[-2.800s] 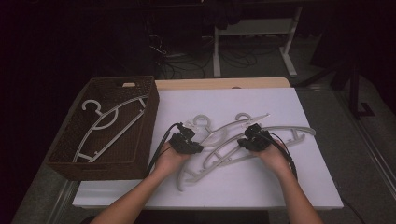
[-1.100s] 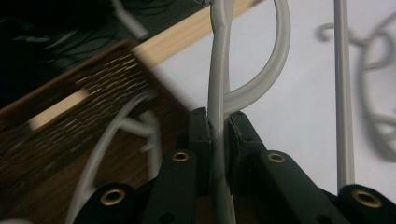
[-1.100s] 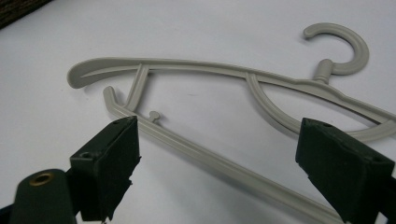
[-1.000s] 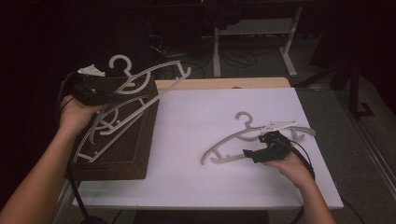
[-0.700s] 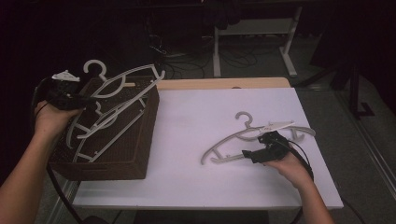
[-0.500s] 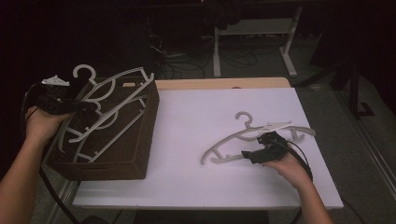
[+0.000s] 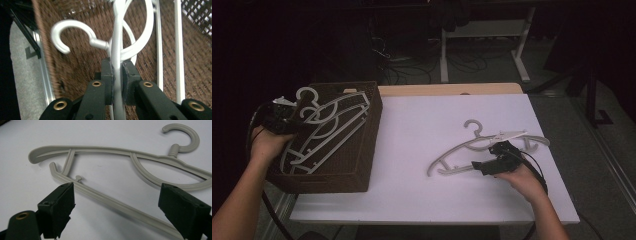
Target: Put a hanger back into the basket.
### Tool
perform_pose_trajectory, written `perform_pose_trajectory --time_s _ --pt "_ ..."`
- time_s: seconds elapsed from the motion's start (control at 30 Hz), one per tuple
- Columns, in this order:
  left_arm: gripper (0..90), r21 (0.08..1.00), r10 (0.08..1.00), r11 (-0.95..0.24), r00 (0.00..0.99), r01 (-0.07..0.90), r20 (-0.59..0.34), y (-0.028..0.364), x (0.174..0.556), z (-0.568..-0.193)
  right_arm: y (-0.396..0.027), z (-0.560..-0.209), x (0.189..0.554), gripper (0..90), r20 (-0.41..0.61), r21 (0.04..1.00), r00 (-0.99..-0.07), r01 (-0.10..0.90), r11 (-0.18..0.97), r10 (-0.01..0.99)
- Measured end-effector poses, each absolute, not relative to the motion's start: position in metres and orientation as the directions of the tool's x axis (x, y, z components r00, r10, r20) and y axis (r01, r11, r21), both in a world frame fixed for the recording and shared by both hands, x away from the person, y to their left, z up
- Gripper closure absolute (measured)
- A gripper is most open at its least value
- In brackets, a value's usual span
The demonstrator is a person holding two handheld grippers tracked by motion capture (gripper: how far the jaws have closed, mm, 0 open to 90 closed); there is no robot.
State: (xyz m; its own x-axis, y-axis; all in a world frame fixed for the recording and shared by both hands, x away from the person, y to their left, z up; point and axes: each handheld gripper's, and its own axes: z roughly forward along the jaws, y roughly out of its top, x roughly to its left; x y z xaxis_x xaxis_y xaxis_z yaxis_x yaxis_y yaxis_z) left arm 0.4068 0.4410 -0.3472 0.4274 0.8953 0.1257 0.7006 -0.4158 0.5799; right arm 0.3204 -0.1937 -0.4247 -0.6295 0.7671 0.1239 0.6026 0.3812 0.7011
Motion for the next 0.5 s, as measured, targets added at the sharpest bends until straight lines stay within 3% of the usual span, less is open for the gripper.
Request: perform_pose_trajectory --time_s 0.1,0.3,0.5 --pt "81.2 0.555 0.899 -0.412 0.422 0.723 0.118 0.440 0.408 -0.355 -0.194 -0.425 0.320 13.5 0.123 0.700 -0.630 0.603 0.382 0.767" --pt "62.6 0.592 0.914 -0.377 0.391 0.713 0.110 0.439 0.407 -0.349 -0.194 -0.424 0.320 13.6 0.123 0.703 -0.631 0.600 0.382 0.766" --pt "53.5 0.647 0.910 -0.337 0.413 0.683 0.038 0.434 0.403 -0.339 -0.195 -0.423 0.320 13.6 0.120 0.706 -0.631 0.597 0.380 0.767"
